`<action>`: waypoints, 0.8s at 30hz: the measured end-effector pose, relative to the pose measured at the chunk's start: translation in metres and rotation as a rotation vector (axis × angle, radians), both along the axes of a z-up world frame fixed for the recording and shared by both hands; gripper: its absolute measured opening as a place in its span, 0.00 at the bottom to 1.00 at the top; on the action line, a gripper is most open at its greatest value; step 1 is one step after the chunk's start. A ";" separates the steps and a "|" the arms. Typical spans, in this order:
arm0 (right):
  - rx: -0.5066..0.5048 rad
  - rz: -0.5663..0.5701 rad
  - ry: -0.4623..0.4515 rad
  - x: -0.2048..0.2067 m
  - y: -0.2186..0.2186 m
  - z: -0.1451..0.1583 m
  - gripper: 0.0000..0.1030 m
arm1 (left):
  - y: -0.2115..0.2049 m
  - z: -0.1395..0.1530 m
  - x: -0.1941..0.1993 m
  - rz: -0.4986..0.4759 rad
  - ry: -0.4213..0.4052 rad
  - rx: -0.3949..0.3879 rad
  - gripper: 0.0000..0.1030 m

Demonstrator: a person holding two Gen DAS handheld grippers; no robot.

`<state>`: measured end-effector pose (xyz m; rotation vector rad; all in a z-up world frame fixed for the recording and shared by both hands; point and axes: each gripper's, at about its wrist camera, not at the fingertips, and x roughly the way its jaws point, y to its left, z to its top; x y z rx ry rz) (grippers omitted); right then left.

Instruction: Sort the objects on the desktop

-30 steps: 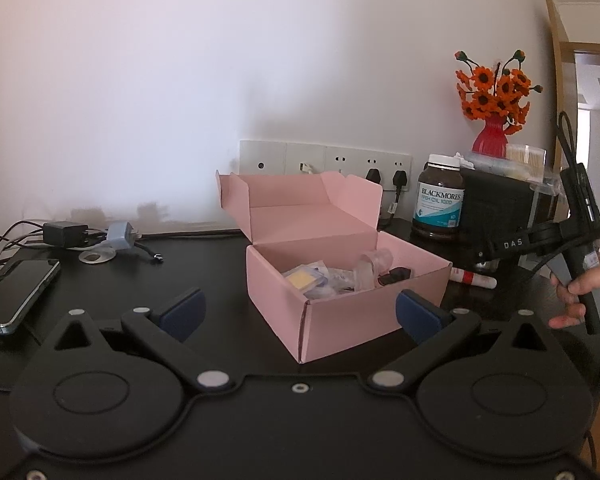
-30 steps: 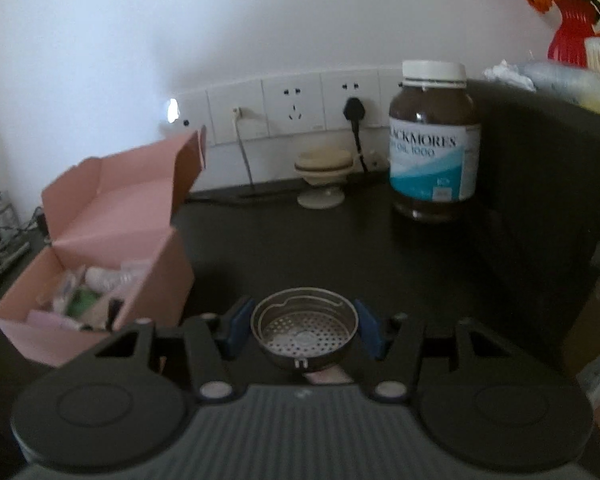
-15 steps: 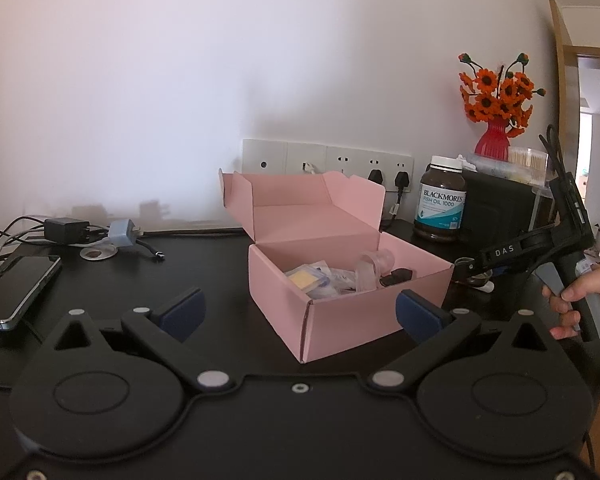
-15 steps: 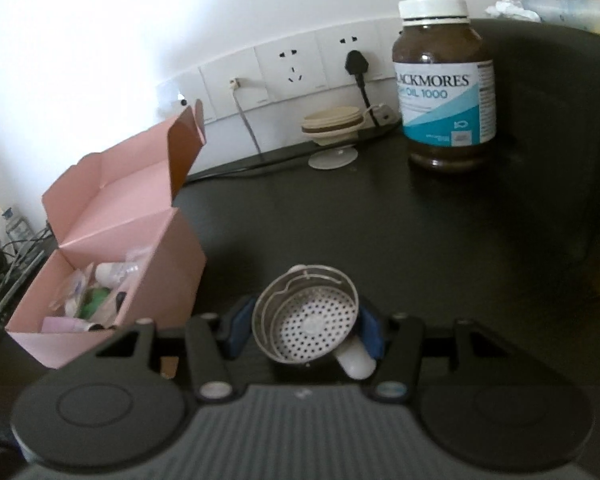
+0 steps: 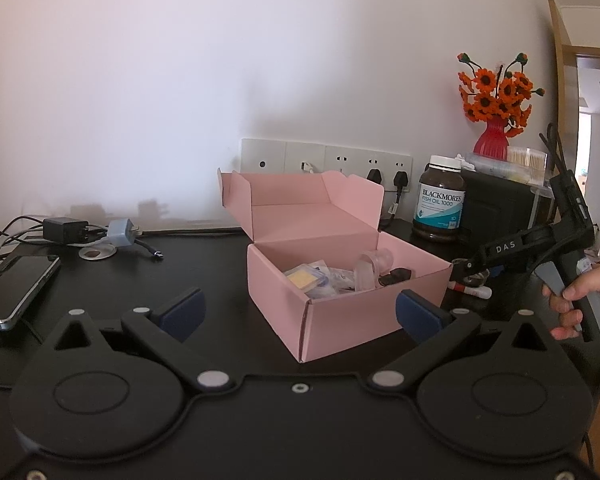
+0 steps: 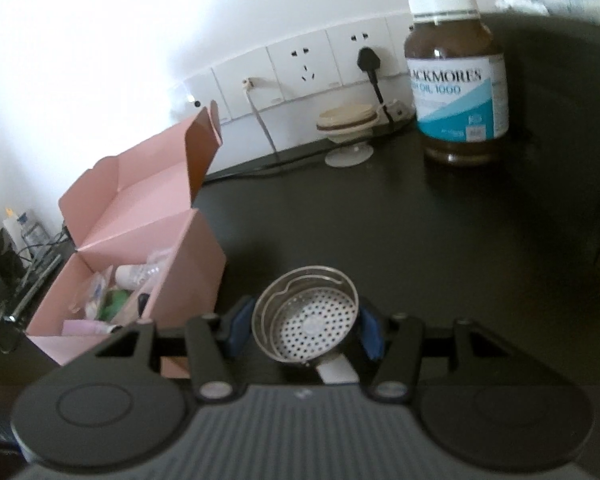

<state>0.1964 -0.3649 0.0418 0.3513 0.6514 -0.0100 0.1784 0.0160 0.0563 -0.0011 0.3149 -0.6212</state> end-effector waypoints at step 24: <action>-0.136 0.074 0.020 -0.028 0.048 0.001 0.52 | 0.000 0.000 0.000 -0.005 -0.001 0.000 1.00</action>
